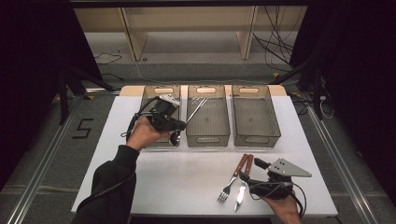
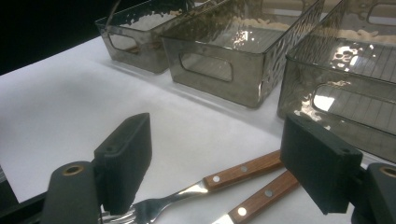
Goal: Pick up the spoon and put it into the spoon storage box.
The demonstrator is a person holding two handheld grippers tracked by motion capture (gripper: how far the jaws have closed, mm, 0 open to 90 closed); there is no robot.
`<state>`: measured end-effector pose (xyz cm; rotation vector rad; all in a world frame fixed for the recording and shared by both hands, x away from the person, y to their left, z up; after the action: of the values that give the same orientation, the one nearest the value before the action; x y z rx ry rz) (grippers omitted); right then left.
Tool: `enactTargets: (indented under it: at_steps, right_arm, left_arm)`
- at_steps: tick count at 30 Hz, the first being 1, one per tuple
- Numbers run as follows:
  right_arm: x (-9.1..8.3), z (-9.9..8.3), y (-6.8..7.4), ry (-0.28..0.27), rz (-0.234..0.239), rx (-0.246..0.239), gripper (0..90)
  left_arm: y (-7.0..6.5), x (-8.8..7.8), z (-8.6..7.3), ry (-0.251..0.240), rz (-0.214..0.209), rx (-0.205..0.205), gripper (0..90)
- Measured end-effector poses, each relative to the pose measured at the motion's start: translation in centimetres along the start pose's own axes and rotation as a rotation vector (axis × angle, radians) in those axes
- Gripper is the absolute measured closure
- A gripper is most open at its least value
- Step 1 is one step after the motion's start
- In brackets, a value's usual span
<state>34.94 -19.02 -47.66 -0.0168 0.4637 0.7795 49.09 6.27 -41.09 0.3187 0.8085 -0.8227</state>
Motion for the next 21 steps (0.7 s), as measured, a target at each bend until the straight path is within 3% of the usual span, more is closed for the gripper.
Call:
enactTargets:
  at_steps: [11,21]
  right_arm:
    - [0.0,0.0,0.0,-0.001,0.004,0.002,25.7]
    - [-0.1,0.0,0.0,-0.007,0.007,0.006,25.7]
  left_arm:
    - [0.8,1.8,3.4,-0.017,0.025,-0.021,85.8]
    - [1.1,3.8,5.4,-0.036,0.032,-0.056,85.8]
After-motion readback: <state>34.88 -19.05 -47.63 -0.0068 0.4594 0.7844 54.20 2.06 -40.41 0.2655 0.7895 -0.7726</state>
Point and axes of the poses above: each handheld gripper's, and its own axes: x roughly forward along the jaws, z roughly out of its top, y roughly to its left, the point moved 8 cm from there along x, roughly forward along the jaws, and after that the axes turned 6 degrees about z, right-handed, at the moved point
